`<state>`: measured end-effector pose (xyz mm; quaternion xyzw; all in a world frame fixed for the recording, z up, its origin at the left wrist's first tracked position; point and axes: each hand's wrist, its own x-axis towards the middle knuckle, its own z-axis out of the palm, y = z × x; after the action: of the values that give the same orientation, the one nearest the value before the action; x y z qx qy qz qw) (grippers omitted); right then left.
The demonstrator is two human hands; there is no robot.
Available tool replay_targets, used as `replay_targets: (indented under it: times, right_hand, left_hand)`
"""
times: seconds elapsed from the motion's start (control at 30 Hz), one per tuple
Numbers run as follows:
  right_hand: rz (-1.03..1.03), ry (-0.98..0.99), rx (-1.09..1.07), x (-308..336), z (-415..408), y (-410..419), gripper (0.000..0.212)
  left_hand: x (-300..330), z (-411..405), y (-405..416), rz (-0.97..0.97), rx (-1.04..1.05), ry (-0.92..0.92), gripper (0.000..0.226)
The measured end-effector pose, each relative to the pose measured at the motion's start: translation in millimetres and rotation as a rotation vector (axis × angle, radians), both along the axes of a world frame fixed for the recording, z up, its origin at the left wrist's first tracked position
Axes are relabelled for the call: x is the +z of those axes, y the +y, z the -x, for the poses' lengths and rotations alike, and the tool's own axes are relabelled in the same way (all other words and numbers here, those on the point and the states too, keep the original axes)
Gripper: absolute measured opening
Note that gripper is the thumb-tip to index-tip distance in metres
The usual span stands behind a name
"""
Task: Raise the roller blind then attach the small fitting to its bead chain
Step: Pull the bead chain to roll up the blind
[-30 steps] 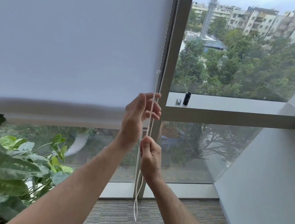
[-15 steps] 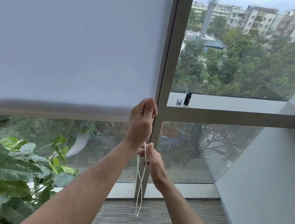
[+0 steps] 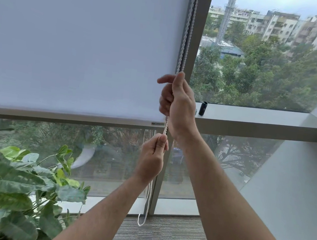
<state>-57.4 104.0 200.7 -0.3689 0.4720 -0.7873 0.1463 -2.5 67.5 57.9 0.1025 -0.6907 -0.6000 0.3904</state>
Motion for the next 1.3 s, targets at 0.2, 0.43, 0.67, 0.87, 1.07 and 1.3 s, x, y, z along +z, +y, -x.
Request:
replay_targets:
  times: [0.2,0.43,0.67,0.87,1.07,1.3]
  right_hand:
    - [0.06,0.066,-0.195,-14.3,-14.4,-2.9,0.046]
    - [0.009,0.156,-0.308,-39.4,-18.4,4.0,0.05]
    - [-0.071,0.216,-0.355,-71.6,-24.1,6.4,0.054]
    - [-0.261,0.197,-0.387,-138.8,-32.1,13.3,0.041]
    - [-0.355,0.161,-0.361,-179.4,-33.4,18.5,0.041]
    - [-0.346,-0.02,-0.106,-178.3,-27.3,21.7,0.042]
  left_hand:
    - [-5.5,-4.2,-1.1,-0.005,-0.035,-0.022,0.037]
    - [-9.0,-14.7,-12.1,-0.032,-0.218,-0.107,0.036]
    - [24.7,-9.3,-33.7,-0.038,-0.088,-0.008,0.044]
    - [95.6,-8.8,-37.5,-0.112,-0.169,0.167,0.039]
    - [125.8,-0.3,-14.2,-0.047,-0.26,0.213,0.036]
    - [117.0,12.4,-6.6,-0.014,-0.033,0.224,0.036]
